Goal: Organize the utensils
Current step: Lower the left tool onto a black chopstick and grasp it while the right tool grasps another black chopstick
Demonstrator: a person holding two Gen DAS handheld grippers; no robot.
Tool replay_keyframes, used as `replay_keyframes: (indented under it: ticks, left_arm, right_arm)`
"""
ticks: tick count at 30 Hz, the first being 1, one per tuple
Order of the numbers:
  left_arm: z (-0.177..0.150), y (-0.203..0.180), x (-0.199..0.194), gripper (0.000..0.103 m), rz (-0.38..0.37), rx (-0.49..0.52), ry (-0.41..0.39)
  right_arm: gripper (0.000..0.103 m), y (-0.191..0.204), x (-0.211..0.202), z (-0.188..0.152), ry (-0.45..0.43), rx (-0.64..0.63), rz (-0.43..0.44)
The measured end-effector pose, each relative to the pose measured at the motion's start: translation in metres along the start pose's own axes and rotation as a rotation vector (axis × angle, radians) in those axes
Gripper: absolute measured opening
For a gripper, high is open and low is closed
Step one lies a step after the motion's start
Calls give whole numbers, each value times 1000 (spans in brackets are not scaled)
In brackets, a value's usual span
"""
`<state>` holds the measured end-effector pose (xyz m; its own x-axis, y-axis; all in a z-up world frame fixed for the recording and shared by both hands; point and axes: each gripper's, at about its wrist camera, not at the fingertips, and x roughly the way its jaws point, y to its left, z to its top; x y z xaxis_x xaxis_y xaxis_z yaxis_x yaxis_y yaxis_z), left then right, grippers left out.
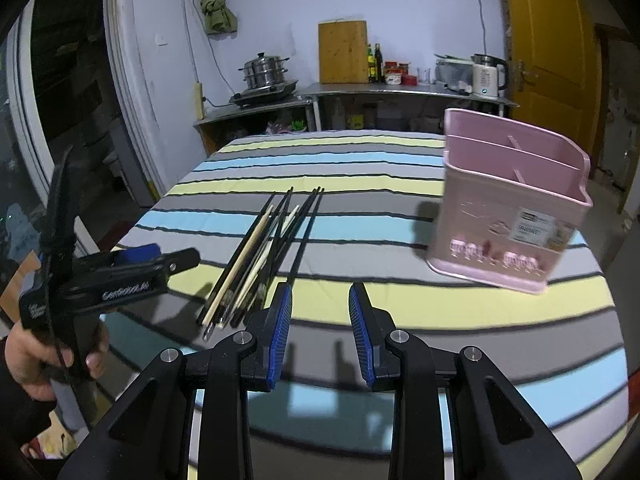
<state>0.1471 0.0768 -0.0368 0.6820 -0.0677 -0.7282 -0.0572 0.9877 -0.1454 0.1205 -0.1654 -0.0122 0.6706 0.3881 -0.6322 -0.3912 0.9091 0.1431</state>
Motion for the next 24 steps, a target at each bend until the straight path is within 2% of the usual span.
replay_keyframes:
  ticks: [5, 11, 17, 24]
  left_arm:
    - [26, 9, 43, 66, -5, -22, 73]
    - [53, 15, 83, 59, -12, -52, 114]
    - [69, 13, 103, 57, -31, -34, 119]
    - [76, 7, 112, 57, -7, 15, 108]
  right_arm:
    - [30, 0, 34, 18, 44, 11, 25]
    - [30, 3, 83, 40, 114, 9, 43]
    - [30, -5, 124, 52, 173, 47, 64]
    - [26, -10, 151, 55, 220, 65, 71]
